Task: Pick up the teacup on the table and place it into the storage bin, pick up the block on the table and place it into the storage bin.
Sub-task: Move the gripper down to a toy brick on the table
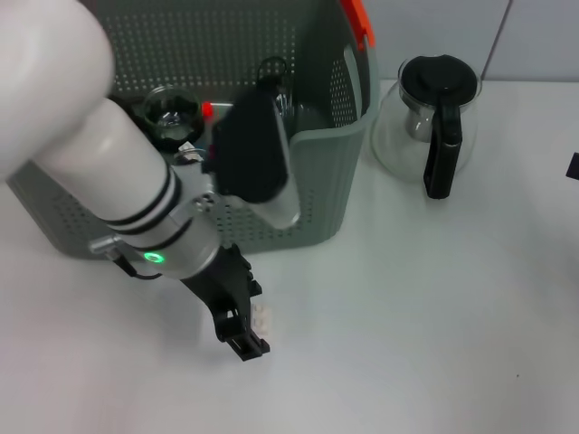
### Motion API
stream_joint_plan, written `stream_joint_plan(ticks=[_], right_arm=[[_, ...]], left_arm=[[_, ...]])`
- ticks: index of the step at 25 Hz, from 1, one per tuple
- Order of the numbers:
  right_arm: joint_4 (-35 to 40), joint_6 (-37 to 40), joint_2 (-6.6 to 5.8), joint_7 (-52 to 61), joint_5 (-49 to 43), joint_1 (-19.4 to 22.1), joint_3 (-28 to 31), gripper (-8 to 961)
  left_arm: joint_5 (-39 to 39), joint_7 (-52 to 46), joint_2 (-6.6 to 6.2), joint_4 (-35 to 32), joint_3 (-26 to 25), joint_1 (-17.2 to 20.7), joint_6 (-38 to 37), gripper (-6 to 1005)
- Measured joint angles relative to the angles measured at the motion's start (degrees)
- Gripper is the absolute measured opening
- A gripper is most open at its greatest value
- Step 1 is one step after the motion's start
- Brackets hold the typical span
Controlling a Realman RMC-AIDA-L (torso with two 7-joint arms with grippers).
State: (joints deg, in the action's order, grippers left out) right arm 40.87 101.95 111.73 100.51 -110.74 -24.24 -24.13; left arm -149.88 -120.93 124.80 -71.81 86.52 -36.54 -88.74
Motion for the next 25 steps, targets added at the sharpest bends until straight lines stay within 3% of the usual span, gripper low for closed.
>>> stream_joint_plan(ticks=[14,25], right_arm=[[0.0,0.0,-0.02,-0.4,0.0,0.5,0.3,822],[0.0,0.0,-0.05,-0.2,0.0,0.5,0.3,822]], left_arm=[[-2.9,-1.2,0.00,2.7,8.1,-0.9,7.6,784],[-4.2,-2.7,0.00,5.6,8.9,-1.7,9.5,785]])
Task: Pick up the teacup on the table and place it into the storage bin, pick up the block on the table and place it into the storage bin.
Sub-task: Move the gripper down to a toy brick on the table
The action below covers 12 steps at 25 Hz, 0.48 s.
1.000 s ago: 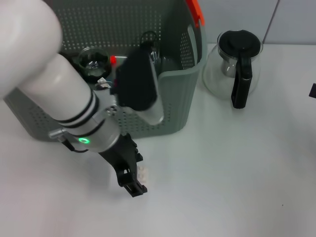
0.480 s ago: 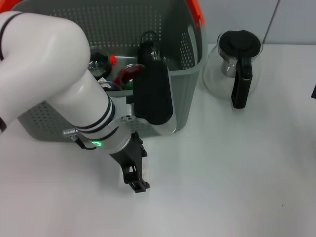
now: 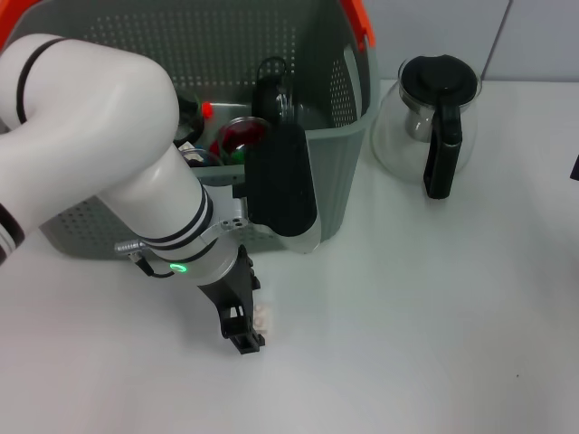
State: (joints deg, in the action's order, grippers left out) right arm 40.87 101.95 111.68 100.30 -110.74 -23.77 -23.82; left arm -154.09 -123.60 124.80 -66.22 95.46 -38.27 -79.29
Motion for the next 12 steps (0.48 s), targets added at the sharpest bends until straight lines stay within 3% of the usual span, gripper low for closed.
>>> stream_joint_plan(ticks=[12], right_arm=[[0.0,0.0,0.03,0.0,0.0,0.3,0.0,822]], left_arm=[[-0.6,-0.8,0.00,0.5,1.0,-0.3,0.4,762]])
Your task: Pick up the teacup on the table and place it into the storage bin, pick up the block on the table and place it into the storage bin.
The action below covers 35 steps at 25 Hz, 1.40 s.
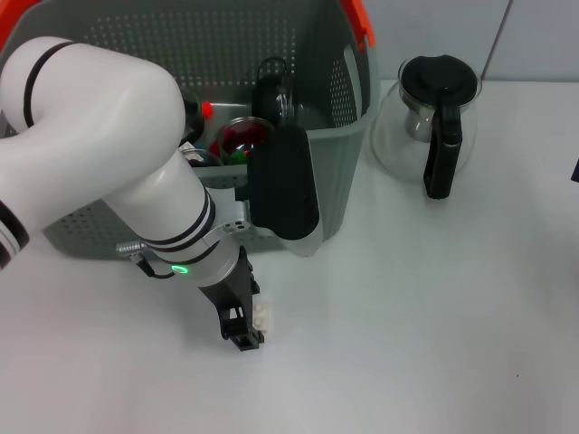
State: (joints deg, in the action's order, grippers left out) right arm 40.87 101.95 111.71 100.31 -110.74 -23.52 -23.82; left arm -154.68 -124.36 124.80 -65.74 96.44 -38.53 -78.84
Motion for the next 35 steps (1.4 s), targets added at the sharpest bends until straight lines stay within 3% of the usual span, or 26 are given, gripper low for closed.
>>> stream_joint_plan(ticks=[13,17,20,23,28,32,35], right_arm=[[0.0,0.0,0.00,-0.1,0.0,0.1,0.0,822],[0.0,0.0,-0.04,-0.1,0.0,0.0,0.0,822],[0.0,0.0,-0.08,0.1,0.0,0.0,0.0,821],[0.0,0.1,-0.14,0.2,0.0,0.0,0.0,821],[0.0,-0.1,-0.06,0.2,0.0,0.1,0.0,821],[0.0,0.0,-0.15,0.2,0.0,0.0,0.0,821],[0.0,0.0,-0.27,0.2,0.0,0.1,0.0,821]], left_arm=[[0.1,-0.4,0.00,0.2,-0.2,-0.3,0.0,411],[0.3,-0.7,0.00,-1.4,-0.7,-0.2,-0.8,419],[1.0,-0.2,0.00,-7.1,-2.7,0.6,-6.2,424],[4.4,2.6,0.00,-15.5,-8.7,2.0,-13.9,430],[14.7,7.7,-0.54,-25.8,-26.2,2.5,-28.2,439],[20.0,10.8,-0.84,-29.2,-39.5,2.0,-35.0,447],[23.6,11.8,-1.38,-29.6,-45.9,2.0,-35.6,452]])
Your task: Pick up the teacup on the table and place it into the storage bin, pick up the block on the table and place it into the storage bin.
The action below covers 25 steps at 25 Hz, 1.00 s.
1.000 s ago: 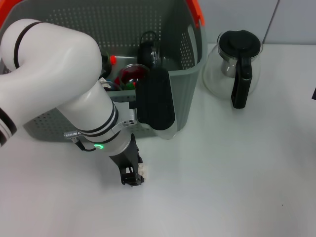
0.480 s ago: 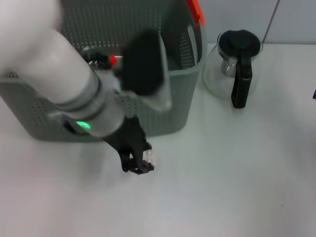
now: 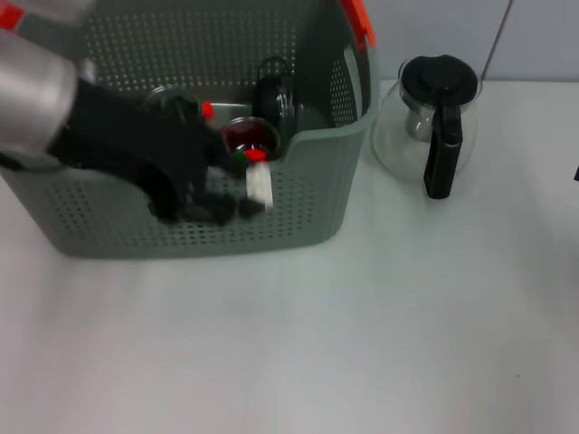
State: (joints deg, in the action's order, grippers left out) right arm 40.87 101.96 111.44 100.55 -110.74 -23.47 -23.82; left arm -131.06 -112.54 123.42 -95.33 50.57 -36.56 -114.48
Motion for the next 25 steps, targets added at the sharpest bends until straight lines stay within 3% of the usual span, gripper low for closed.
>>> stream_joint_plan(ticks=[3,9,18,22,25], right_arm=[[0.0,-0.1,-0.05,0.0,0.0,-0.3,0.0,821],[0.0,-0.1,-0.07,0.0,0.0,-0.5,0.0,821],[-0.1,-0.1,-0.04,-0.4,0.0,-0.4,0.0,821],[0.0,0.3,-0.11,-0.3,0.3,-0.5,0.0,821],[0.0,0.3,-0.11,-0.4,0.4,-0.6,0.1,821]], left_arm=[[1.6,0.3,0.07,1.1,-2.6,0.4,6.6,458],[-2.1,0.1,0.40,5.5,2.7,0.0,25.4,469],[-23.2,-9.2,0.60,23.4,10.4,-6.7,47.9,486],[-31.4,-12.4,0.78,28.0,15.1,-8.1,52.0,494],[-32.3,-13.0,0.76,28.4,16.7,-8.0,53.0,499]])
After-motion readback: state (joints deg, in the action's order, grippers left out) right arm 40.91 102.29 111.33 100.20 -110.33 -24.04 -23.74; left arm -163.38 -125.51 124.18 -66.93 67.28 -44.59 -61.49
